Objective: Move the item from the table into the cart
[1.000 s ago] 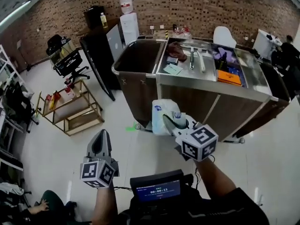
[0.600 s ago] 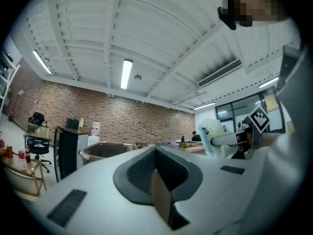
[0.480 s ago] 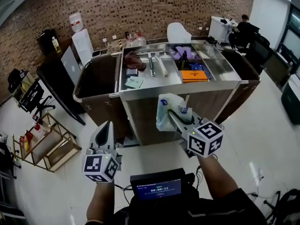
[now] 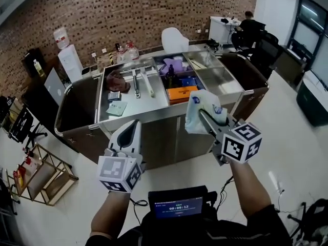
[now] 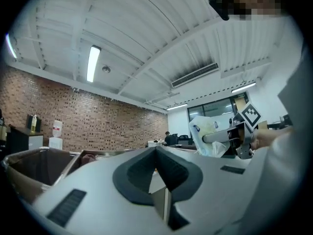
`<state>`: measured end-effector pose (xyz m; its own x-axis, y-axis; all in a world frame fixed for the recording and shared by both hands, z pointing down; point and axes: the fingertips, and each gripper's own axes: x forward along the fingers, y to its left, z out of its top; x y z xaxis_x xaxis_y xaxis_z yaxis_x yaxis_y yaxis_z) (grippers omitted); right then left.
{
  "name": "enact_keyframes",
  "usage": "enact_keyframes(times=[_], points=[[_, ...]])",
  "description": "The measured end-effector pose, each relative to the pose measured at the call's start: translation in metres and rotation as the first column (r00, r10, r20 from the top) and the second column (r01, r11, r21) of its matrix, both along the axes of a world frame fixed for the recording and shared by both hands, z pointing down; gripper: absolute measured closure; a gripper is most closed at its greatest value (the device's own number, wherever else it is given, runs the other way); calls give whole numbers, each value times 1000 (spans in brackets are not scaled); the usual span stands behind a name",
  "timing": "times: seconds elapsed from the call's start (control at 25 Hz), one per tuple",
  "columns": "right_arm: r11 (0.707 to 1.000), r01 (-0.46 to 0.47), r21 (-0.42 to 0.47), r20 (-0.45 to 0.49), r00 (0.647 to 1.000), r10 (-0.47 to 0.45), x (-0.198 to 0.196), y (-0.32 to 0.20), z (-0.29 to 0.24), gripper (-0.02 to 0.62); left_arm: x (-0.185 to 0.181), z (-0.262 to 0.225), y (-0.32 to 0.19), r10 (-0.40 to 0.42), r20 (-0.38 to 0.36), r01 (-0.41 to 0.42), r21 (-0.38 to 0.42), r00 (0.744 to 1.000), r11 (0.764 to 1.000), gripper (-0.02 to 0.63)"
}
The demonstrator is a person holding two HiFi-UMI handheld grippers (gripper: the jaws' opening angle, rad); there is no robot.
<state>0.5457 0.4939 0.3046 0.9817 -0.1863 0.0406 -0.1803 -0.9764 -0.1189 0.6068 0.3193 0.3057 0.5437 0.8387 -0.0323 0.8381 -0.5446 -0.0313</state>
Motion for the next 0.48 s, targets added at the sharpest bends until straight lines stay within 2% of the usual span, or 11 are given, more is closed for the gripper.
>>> enact_keyframes(times=[0.16,0.28,0.36,0.48], points=[[1000,-6,-20,14,1000,6,0,118,-13,584,0,-19,131,40,30,-38,-39,999,998,606],[999,-23,-38,30,999,24,5,222,-41,584,1,-50,236,59,29,-57,-51,998,997,606],[998,-34,-50,33,999,36,20,275,-54,584,11,-61,290,61,35,-59,-46,998,997,606],[997,-42,-65,50,998,46,56,327,-59,584,34,-65,349,83,47,-82,-31,995,996,606]])
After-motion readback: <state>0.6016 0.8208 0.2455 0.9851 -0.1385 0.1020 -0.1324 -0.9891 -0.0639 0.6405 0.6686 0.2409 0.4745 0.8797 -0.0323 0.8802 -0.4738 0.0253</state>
